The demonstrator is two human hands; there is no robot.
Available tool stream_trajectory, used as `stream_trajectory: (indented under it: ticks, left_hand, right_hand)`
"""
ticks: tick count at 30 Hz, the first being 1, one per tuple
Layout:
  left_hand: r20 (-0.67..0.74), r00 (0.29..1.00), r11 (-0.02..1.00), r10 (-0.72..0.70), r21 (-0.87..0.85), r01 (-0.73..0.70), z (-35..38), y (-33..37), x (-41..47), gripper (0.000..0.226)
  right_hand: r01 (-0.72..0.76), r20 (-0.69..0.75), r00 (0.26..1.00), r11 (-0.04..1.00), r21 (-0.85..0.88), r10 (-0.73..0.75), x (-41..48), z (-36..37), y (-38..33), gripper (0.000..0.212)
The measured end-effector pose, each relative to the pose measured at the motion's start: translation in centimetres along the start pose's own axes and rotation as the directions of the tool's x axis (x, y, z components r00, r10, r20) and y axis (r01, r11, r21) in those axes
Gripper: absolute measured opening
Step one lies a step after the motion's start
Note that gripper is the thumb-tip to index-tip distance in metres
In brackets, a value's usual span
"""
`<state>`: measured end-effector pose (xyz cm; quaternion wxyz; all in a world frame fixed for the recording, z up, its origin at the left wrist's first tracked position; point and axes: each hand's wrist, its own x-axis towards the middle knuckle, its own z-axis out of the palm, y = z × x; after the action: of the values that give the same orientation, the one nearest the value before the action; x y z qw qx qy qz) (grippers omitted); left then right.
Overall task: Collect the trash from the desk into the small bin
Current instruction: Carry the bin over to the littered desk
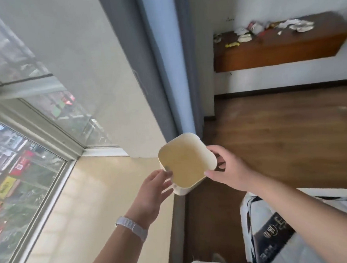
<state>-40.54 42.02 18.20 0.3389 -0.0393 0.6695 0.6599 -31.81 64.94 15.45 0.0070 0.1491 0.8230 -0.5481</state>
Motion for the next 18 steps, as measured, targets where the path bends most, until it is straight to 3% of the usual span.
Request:
stream_trajectory:
  ticks: [7, 13, 18]
  left_hand:
    - [0.201, 0.979, 0.996, -0.04, 0.084, 0.024, 5.6, 1.8, 5.6, 0.027]
    - [0.32, 0.943, 0.988, -0.094, 0.143, 0.05, 8.9, 4.5, 12.2, 0.062]
    - [0.365, 0.926, 0.989, -0.1, 0.139, 0.052, 10.3, 7.5, 17.8, 0.062]
  right_hand:
    - [-0.103, -0.158, 0.982, 0.995, 0.011, 0.104, -0.5, -5.2, 1.8, 0.065]
    - [-0.176, -0.291, 0.942, 0.984, -0.013, 0.164, 2.2, -8.7, 1.9, 0.065]
    - [-0.208, -0.339, 0.921, 0.978, -0.015, 0.191, 6.5, -10.9, 1.2, 0.068]
